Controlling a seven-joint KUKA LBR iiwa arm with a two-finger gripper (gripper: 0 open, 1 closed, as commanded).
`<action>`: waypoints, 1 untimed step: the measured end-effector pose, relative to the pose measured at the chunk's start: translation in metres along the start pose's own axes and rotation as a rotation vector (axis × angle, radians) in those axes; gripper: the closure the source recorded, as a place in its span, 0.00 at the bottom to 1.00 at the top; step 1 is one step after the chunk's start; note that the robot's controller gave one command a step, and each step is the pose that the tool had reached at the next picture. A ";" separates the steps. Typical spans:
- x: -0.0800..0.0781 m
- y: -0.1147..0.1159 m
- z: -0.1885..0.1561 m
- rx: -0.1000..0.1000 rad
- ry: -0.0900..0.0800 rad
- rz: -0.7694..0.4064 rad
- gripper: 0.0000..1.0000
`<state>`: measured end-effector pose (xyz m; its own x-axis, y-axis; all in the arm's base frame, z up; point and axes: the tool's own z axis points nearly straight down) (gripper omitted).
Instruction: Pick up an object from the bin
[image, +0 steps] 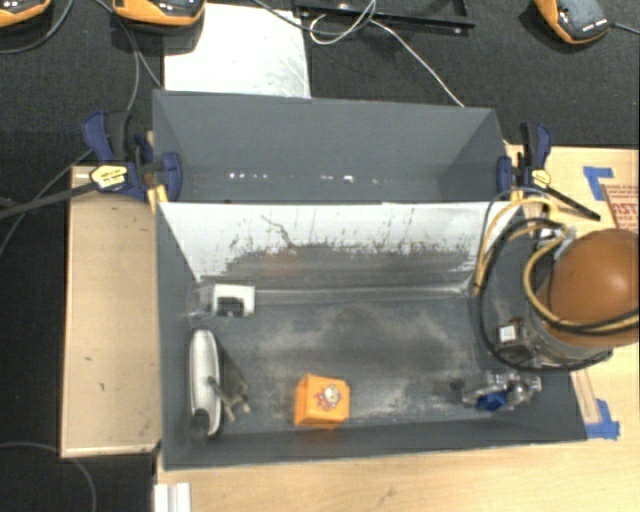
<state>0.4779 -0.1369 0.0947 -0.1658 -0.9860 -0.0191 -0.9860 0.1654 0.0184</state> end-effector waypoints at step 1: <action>0.001 -0.002 -0.022 0.008 0.002 0.005 1.00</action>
Offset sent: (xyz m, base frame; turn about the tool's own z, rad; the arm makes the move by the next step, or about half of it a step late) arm 0.0001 -0.0003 0.0418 0.0000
